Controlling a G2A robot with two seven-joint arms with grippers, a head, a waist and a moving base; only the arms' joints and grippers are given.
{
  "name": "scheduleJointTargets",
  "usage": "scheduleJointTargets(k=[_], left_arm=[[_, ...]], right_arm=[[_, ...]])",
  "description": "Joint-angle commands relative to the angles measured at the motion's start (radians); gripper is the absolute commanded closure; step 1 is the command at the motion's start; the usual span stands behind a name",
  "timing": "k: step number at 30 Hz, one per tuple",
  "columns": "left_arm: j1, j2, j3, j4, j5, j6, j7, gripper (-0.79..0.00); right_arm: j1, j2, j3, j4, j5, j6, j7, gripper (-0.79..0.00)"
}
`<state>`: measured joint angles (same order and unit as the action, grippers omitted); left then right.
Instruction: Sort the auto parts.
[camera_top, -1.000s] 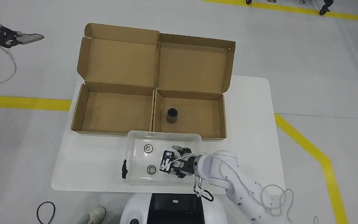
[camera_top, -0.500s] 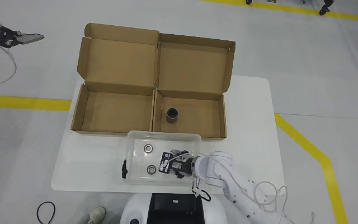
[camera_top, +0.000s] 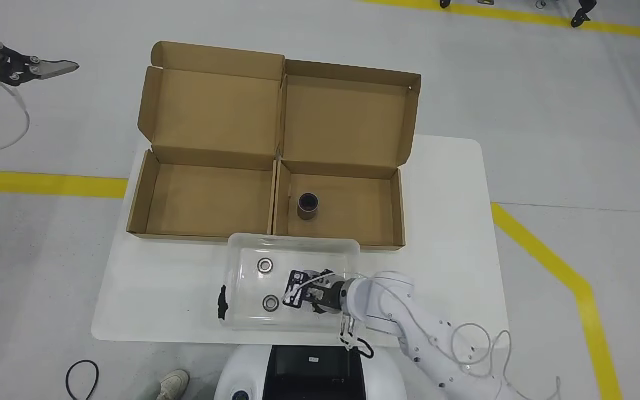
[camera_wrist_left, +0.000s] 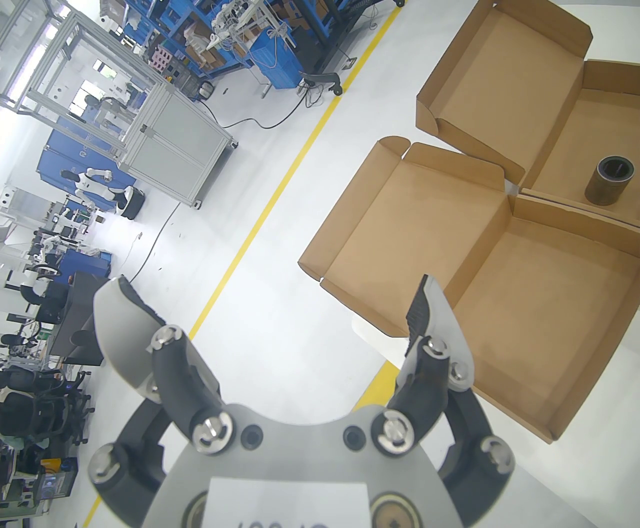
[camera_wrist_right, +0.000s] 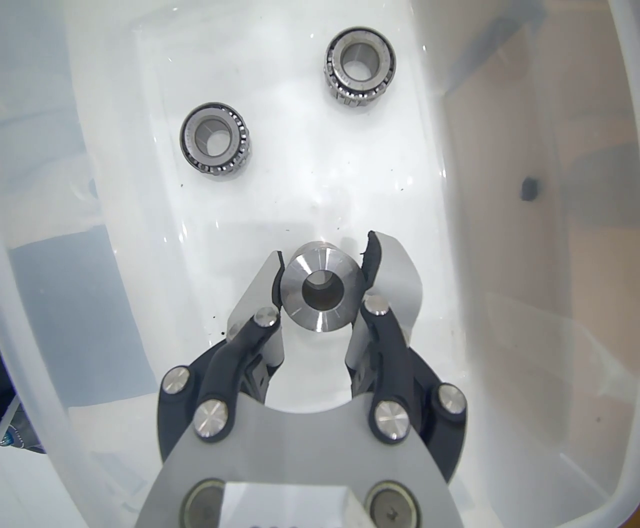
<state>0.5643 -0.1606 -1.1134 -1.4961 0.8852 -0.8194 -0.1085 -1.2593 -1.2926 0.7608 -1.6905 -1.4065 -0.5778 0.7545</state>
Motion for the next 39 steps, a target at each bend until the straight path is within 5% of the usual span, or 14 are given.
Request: scheduleJointTargets(k=[1,7,18,24,39], left_arm=[[0.0,0.0,0.0,0.0,0.0,0.0,0.0,-0.785],[0.0,0.0,0.0,0.0,0.0,0.0,0.0,-0.785],[0.0,0.0,0.0,0.0,0.0,0.0,0.0,-0.785],[0.0,0.0,0.0,0.0,0.0,0.0,0.0,-0.785],[0.0,0.0,0.0,0.0,0.0,0.0,0.0,-0.785]], right_arm=[[0.002,0.0,-0.002,-0.006,0.001,0.0,0.002,0.0],[-0.005,0.006,0.023,-0.08,0.035,-0.004,-0.046,0.0],[-0.019,0.023,0.112,-0.138,0.106,-0.061,-0.383,0.0],[0.052,0.012,0.116,-0.14,0.142,-0.079,-0.541,0.0],[0.314,-0.032,0.097,-0.096,0.252,-0.09,-0.677,0.0]])
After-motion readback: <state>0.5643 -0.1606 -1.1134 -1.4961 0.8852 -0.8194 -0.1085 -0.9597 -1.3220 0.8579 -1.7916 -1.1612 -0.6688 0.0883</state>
